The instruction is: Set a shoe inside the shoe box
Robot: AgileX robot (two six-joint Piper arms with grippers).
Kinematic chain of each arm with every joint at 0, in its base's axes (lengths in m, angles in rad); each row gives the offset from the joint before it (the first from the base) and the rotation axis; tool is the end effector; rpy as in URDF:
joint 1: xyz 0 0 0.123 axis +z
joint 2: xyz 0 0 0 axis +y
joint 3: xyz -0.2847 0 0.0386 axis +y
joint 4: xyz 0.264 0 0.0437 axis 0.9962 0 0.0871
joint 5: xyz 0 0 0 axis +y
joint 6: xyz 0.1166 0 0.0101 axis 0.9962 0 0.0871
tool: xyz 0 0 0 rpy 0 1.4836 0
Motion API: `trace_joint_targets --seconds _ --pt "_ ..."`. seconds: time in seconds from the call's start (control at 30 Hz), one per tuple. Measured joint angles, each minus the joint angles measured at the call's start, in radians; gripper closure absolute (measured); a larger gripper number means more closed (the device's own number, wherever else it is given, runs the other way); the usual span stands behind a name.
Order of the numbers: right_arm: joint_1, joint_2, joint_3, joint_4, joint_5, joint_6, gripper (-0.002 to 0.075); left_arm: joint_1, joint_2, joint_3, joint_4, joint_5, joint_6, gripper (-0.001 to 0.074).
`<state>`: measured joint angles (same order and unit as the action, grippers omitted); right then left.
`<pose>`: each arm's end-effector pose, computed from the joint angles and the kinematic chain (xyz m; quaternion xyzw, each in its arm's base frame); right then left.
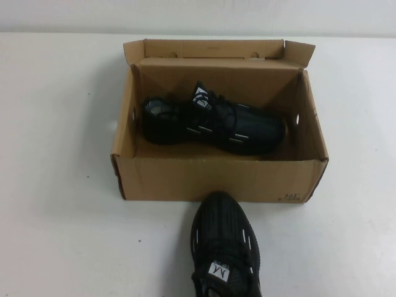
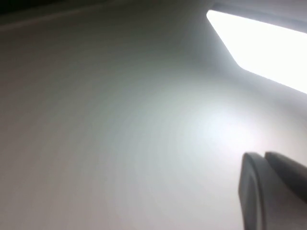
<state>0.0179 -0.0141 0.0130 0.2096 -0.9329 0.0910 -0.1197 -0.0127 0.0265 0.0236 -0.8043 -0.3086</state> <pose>0.0405 -0.0188 0.2993 0.1076 0.2661 0.0892 0.9538 0.0536 -0.0085 0.2880 -0.0213 0.3391 -0.1952 0.9200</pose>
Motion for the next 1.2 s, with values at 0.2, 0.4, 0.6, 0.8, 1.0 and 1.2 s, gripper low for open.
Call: trace_joint_targets --seconds 0.2,0.4,0.6,0.8,1.0,1.2 --pt "0.000 0.000 -0.224 -0.011 0.123 0.102 0.0742 0.000 -0.002 -0.139 0.029 -0.029 -0.006 0.0738" --pt "0.000 0.006 -0.535 -0.038 0.461 0.111 0.0742 0.000 -0.002 -0.443 0.186 0.223 -0.008 0.0738" --pt "0.000 0.123 -0.777 -0.046 0.877 0.111 0.0743 0.000 0.035 -0.656 0.257 0.490 -0.080 0.0738" --pt "0.000 0.265 -0.814 -0.023 1.303 0.113 0.0742 0.000 0.061 -0.680 0.259 0.927 -0.147 0.0738" --pt "0.000 0.355 -0.788 0.041 1.590 0.113 0.0742 0.000 0.060 -0.652 0.251 1.254 -0.147 0.0738" --pt "0.000 0.386 -0.709 0.228 1.636 0.104 0.0742 0.000 0.064 -0.619 0.133 1.408 -0.134 0.0738"
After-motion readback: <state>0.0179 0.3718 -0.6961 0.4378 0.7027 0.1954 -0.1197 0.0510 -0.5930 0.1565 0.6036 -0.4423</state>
